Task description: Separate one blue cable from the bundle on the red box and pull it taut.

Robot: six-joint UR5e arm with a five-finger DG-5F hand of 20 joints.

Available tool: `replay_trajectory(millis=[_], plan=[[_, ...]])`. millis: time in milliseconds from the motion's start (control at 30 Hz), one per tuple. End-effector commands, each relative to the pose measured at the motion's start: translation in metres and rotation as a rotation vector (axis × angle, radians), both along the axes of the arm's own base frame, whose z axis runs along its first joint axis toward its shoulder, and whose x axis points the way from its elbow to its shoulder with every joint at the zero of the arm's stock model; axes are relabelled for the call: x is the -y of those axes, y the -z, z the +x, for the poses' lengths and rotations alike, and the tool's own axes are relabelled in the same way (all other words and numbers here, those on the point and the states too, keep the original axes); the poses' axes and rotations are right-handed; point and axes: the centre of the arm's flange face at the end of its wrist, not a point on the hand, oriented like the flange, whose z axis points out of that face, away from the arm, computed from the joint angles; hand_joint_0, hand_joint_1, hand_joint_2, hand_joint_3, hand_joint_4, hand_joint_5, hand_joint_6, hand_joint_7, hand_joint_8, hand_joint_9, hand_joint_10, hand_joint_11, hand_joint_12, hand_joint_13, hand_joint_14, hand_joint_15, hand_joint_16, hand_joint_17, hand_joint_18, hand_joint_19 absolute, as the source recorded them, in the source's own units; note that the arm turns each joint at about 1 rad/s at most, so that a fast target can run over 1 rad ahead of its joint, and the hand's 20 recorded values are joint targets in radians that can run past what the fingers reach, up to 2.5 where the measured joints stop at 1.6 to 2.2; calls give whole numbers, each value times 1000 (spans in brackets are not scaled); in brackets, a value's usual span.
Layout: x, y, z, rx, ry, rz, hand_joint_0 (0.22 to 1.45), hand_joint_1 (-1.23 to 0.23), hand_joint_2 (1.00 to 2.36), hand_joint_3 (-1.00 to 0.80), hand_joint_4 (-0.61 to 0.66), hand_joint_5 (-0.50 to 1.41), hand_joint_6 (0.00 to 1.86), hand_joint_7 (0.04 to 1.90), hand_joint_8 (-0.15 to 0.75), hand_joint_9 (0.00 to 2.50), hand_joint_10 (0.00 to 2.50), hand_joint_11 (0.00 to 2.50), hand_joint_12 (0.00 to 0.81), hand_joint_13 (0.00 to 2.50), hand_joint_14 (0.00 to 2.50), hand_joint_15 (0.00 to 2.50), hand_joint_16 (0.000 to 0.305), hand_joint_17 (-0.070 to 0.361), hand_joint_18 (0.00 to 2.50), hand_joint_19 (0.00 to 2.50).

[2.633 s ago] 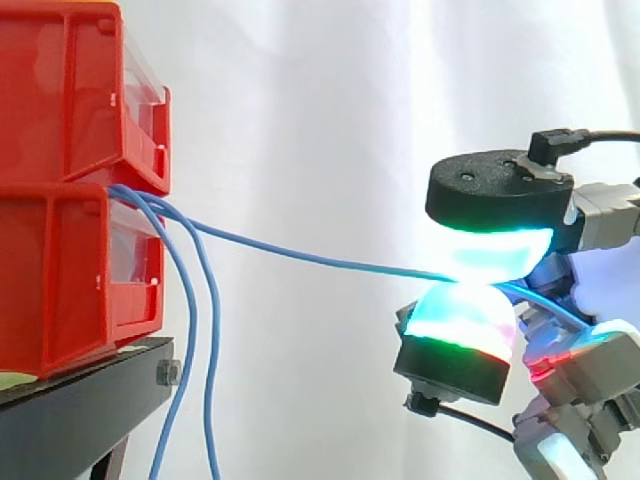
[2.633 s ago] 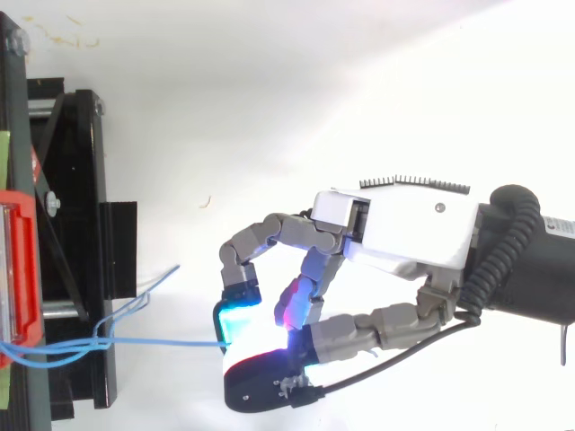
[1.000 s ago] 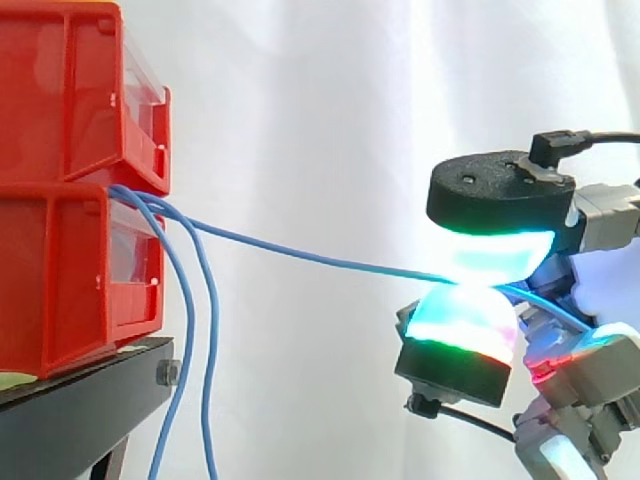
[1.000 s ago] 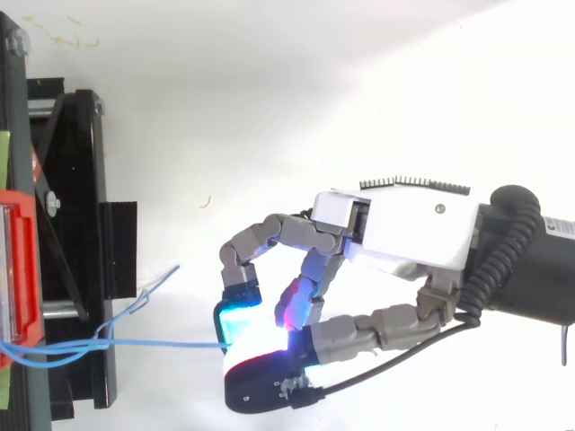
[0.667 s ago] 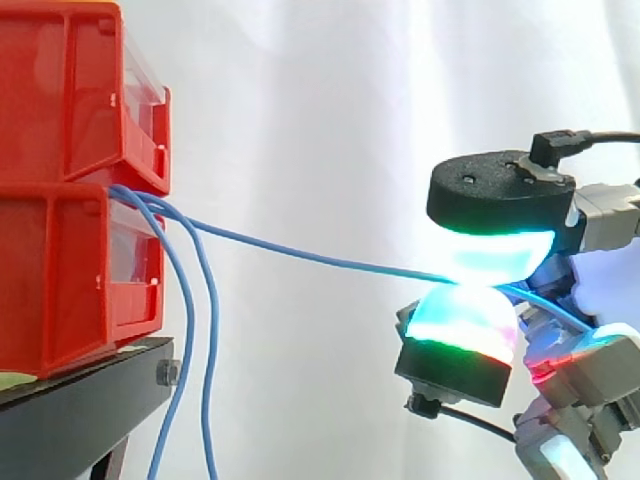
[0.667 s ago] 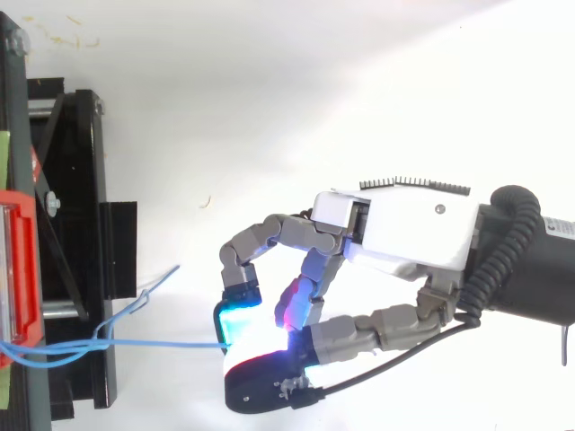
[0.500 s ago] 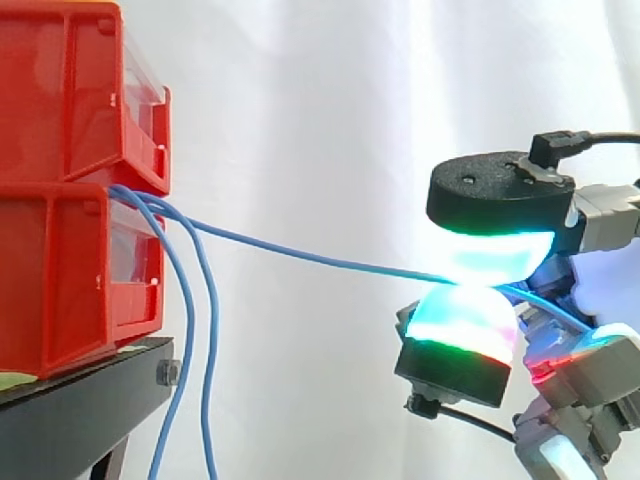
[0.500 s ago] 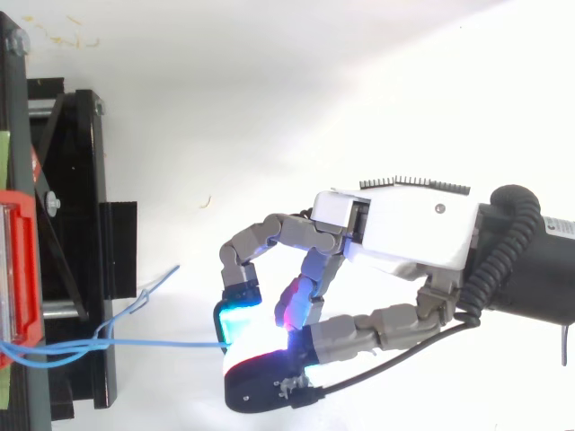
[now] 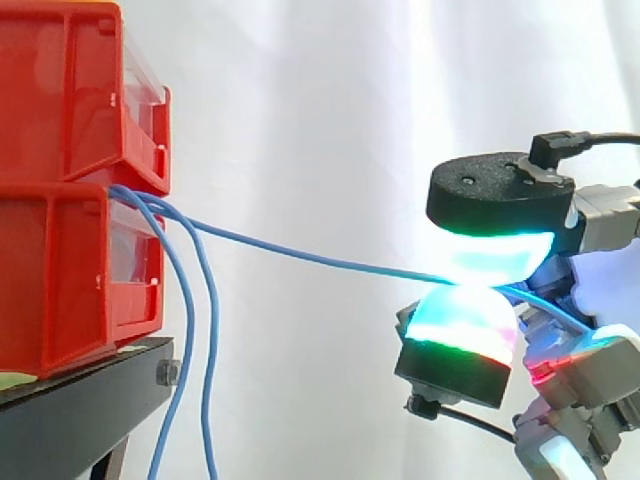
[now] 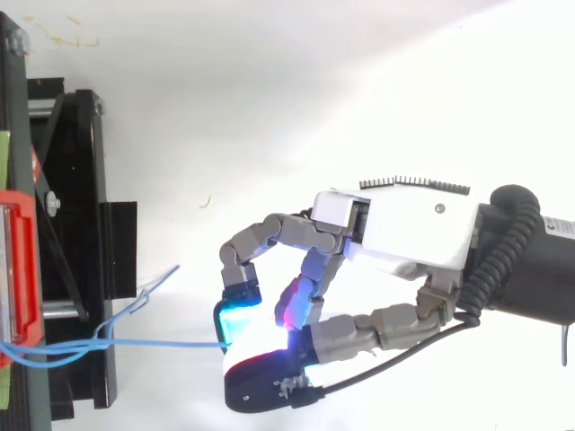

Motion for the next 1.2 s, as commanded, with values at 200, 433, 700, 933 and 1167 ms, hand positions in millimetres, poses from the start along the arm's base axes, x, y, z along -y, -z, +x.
replay_trajectory(millis=[200,433,700,933,1167], plan=[[-1,0,0,0,-1,0,511,-813,1348,0,-61,-55,878,1340,413,1427,17,951,494,1160,17,613,59,132,1057,397],[-1,0,0,0,-1,0,513,-813,1342,2,-60,-55,877,1341,411,1428,15,951,493,1162,16,611,59,132,1057,400],[0,0,0,0,0,0,513,-813,1340,4,-61,-55,878,1333,410,1431,17,952,497,1161,17,611,59,132,1056,392],[0,-1,0,1,0,0,512,-813,1345,1,-59,-55,878,1332,415,1432,17,955,495,1160,18,601,58,131,1056,392],[-1,0,0,0,-1,0,516,-812,1328,6,-60,-55,877,1327,414,1431,15,939,493,1161,17,611,59,132,1055,394]])
